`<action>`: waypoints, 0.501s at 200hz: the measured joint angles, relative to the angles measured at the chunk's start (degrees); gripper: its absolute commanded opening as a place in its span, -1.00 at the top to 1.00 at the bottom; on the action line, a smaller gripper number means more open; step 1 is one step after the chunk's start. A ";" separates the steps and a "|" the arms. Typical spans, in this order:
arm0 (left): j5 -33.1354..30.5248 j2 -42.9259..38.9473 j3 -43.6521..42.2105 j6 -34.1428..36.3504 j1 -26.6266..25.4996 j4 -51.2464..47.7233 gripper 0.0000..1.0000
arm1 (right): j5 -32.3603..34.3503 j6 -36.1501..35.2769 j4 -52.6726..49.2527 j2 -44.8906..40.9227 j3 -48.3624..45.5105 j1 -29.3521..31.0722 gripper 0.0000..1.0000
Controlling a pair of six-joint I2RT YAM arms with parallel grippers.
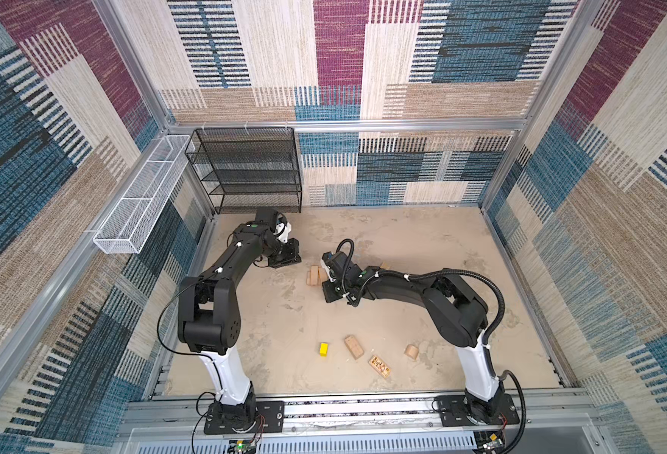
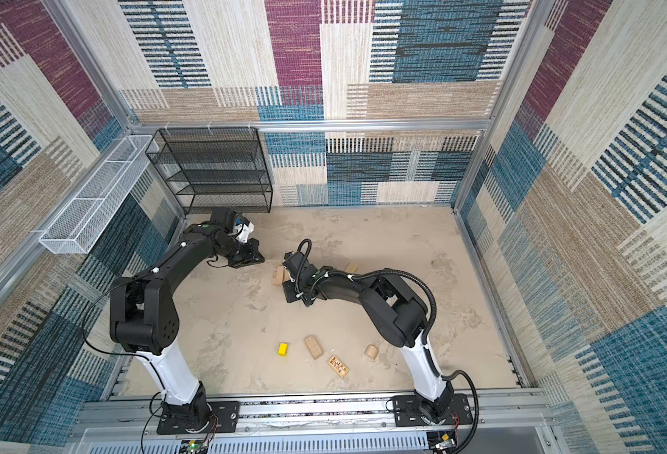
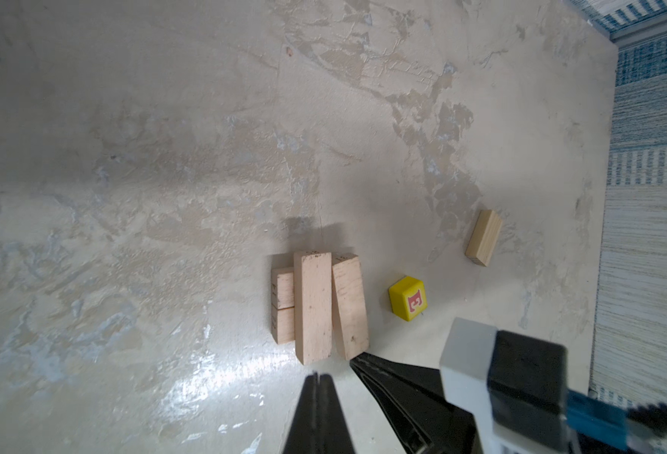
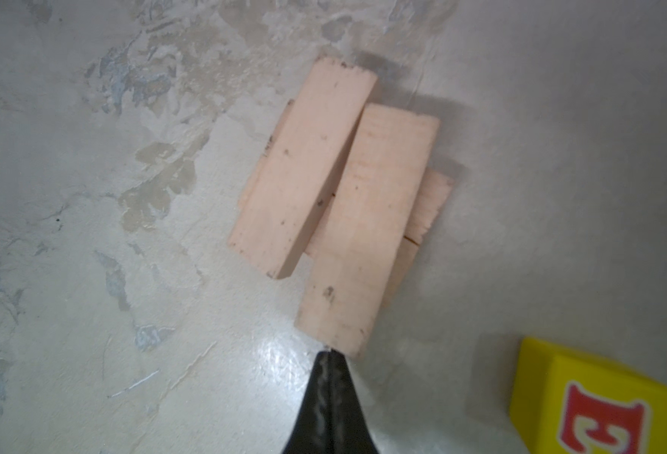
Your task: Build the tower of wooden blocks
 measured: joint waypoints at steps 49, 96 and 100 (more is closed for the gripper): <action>0.57 -2.10 -0.44 0.00 0.22 0.44 1.00 | 0.50 0.00 -0.17 0.72 1.20 0.00 1.00; 0.57 -2.23 -0.44 0.00 0.24 0.55 1.00 | 0.50 0.00 -0.57 1.36 1.99 -0.02 1.00; 0.57 -2.25 -0.44 0.00 0.26 0.55 1.00 | 0.50 0.00 -0.57 1.42 2.01 -0.02 1.00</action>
